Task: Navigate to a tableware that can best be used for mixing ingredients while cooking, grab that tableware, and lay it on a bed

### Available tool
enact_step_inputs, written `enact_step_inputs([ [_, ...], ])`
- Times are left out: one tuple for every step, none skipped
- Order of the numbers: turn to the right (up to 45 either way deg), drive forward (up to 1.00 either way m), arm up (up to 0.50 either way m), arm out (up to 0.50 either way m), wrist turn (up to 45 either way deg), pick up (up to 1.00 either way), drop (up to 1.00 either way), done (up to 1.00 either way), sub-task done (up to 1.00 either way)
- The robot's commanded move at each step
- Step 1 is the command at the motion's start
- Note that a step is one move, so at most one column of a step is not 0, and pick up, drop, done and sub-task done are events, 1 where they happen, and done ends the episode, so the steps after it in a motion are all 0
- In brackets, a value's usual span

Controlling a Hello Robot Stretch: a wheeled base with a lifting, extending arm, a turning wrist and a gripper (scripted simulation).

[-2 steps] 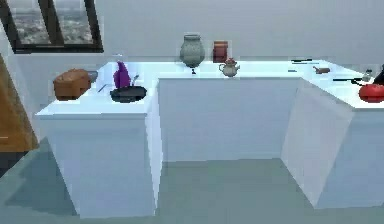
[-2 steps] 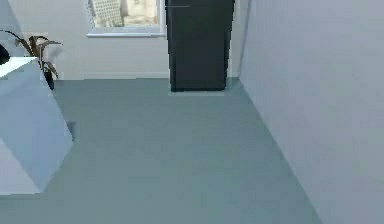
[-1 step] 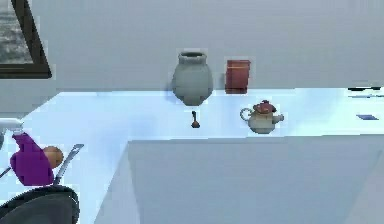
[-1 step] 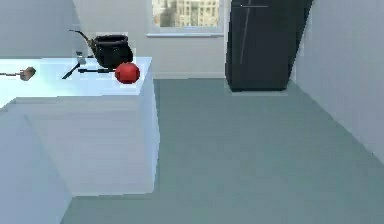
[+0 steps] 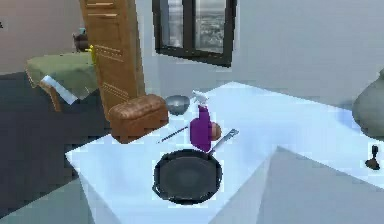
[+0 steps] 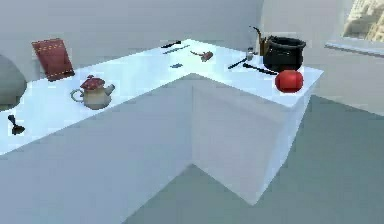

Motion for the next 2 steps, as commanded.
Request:
enact_step_inputs([
  [-45.0, 0.0, 0.0, 0.0, 0.0, 0.0, 0.0, 0.0, 0.0],
  [-45.0, 0.0, 0.0, 0.0, 0.0, 0.0, 0.0, 0.0, 0.0],
])
